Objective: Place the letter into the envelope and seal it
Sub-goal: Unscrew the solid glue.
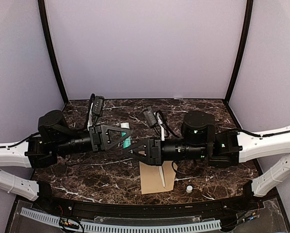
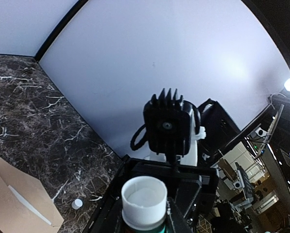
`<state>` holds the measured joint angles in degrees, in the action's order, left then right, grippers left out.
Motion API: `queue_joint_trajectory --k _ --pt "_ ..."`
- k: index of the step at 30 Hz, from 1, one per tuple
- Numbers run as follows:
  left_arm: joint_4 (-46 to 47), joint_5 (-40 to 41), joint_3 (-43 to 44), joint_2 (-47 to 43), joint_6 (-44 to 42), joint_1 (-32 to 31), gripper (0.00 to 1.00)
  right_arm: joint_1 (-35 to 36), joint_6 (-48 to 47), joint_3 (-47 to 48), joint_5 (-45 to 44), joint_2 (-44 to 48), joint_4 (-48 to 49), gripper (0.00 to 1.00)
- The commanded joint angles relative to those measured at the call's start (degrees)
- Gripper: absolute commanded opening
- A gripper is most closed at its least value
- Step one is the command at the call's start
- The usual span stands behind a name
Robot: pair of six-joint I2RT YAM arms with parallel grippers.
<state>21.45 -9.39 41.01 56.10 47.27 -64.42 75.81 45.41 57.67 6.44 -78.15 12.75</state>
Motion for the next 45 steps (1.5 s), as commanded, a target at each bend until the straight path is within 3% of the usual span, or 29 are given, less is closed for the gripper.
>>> queue_joint_trajectory --k 1,6,13,17,20,22,25,30,34,45 --pt "10.3 -13.7 -0.8 -0.7 -2.8 -0.2 0.00 -0.8 2.7 -1.9 10.2 1.8 14.9 0.00" --pt "16.6 -19.7 -1.3 0.7 -1.3 -0.2 0.00 -0.9 3.3 -3.6 14.2 2.0 21.1 0.00" --pt "19.3 -19.8 -1.9 0.8 -0.4 -0.1 0.00 -0.9 2.8 -4.6 13.2 2.7 21.4 0.00" --pt "15.4 -12.8 -2.5 -1.5 -1.0 -0.1 0.00 -0.9 1.0 -4.7 9.5 4.6 16.4 0.28" --pt "7.2 -1.4 -1.7 -4.5 -1.6 -0.1 0.00 -0.9 -0.4 -4.8 4.0 6.5 9.8 0.46" --pt "1.3 4.6 -0.9 -5.6 -1.6 -0.1 0.00 -0.7 -1.1 -4.9 0.0 7.5 5.3 0.56" --pt "-6.6 10.3 0.2 -6.0 -0.1 0.0 0.00 -0.2 -2.1 -3.8 -5.7 7.4 -2.7 0.64" --pt "-16.4 17.8 2.7 -3.9 4.6 0.0 0.00 2.5 -2.4 4.1 -17.5 2.5 -16.3 0.63" --pt "-19.5 19.3 3.1 -2.0 7.1 0.0 0.00 5.3 -2.5 11.9 -25.0 -4.8 -24.9 0.57" --pt "-17.6 17.2 2.5 1.2 9.0 0.0 0.00 8.6 -2.9 25.4 -30.3 -16.9 -35.9 0.43"
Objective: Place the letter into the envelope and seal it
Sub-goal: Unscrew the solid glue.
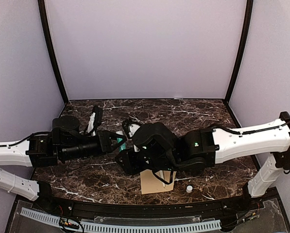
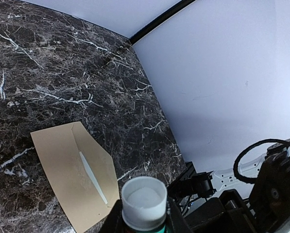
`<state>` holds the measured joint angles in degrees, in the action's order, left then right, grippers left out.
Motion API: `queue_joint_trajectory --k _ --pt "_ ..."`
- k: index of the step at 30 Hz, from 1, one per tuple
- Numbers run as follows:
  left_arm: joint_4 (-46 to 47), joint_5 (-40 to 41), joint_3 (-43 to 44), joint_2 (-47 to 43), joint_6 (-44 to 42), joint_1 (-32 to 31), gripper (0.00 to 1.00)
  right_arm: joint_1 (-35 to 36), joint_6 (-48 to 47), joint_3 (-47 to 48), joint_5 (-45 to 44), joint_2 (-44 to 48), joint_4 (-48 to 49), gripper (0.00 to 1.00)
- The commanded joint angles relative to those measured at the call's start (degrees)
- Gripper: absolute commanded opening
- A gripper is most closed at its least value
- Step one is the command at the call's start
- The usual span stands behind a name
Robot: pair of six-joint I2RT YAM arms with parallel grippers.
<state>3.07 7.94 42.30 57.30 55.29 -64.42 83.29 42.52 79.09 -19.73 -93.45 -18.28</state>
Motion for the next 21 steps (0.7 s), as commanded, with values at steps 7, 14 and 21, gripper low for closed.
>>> queue_joint_trajectory --k 7,14,21 --pt "1.6 -0.6 0.7 0.1 1.2 0.0 0.00 1.4 0.7 4.7 -5.9 -2.2 -5.5 0.34" --pt "2.6 -1.6 0.4 0.3 1.3 0.0 0.00 1.4 0.3 5.0 -6.7 -2.6 -5.1 0.34" --pt "3.5 -2.6 0.4 0.7 1.3 0.0 0.00 1.4 -0.1 4.3 -6.6 -2.4 -3.5 0.27"
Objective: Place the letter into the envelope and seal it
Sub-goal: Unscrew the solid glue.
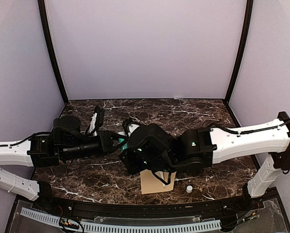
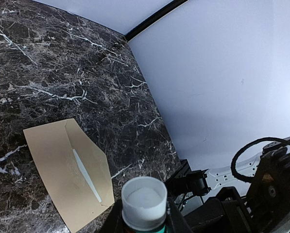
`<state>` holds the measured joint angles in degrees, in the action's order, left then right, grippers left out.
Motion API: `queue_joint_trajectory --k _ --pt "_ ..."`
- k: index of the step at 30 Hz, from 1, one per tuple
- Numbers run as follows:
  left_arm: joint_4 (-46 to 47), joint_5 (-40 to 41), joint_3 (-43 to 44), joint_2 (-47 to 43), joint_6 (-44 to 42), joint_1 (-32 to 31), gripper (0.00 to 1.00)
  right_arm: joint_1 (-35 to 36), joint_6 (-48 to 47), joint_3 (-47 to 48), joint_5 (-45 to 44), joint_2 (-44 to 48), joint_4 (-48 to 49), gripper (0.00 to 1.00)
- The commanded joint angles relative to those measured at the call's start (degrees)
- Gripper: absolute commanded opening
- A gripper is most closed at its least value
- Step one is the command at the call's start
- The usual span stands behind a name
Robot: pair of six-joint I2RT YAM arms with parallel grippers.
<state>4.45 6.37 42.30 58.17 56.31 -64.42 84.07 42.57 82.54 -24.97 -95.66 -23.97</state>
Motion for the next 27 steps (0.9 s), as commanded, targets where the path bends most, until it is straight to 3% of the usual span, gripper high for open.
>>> queue_joint_trajectory --k 1,6,11,21,27 --pt "2.2 -1.0 0.4 -0.2 0.3 0.0 0.00 0.7 -0.1 0.9 -1.4 -0.1 2.1 0.24" --pt "2.5 -1.2 0.3 -0.4 0.1 0.0 0.00 0.6 0.4 -0.6 -0.9 1.0 3.7 0.11" --pt "6.4 -3.4 -1.5 -1.6 -1.2 0.0 0.00 -0.6 0.7 -5.8 4.1 5.0 10.9 0.03" --pt "21.0 -19.4 -3.9 -3.5 -8.9 0.2 0.00 -6.8 5.6 -25.3 25.5 18.0 42.5 0.00" --pt "30.5 -29.3 -4.3 -3.0 -9.6 0.2 0.00 -8.6 8.5 -30.1 34.5 20.6 53.5 0.00"
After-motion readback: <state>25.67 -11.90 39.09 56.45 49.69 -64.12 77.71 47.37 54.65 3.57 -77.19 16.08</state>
